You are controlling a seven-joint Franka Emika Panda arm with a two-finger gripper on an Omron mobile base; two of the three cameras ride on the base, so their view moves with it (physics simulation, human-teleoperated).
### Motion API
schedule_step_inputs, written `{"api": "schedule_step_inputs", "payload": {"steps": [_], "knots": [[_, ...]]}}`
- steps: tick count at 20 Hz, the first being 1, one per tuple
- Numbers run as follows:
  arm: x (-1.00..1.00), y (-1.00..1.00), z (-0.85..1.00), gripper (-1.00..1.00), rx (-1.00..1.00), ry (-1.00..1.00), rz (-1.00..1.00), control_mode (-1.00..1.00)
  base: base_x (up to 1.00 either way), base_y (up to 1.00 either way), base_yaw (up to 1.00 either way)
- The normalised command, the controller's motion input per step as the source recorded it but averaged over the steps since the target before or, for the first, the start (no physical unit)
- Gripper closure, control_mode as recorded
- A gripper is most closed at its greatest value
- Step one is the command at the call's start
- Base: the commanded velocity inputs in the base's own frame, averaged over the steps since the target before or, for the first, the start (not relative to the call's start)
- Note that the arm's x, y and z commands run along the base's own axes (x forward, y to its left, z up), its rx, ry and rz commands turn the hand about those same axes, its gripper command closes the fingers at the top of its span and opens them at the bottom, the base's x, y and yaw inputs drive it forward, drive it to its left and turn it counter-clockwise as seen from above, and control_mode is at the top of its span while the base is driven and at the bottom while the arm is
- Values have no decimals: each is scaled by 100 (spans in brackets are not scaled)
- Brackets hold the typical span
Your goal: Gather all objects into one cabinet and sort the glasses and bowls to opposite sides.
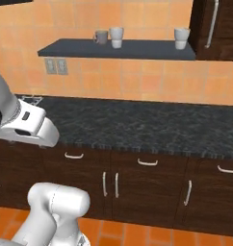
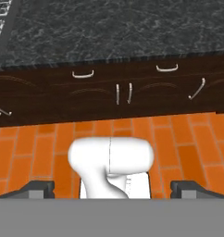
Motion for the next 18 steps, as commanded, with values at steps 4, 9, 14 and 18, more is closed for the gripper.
{"api": "schedule_step_inputs", "payload": {"steps": [4,9,14,18], "knots": [[0,0,0,-100,0,0,0,100,49,15,-4],[0,0,0,-100,0,0,0,100,56,30,-2],[0,0,0,-100,0,0,0,100,48,59,-1],[0,0,0,-100,0,0,0,100,46,32,0]]}}
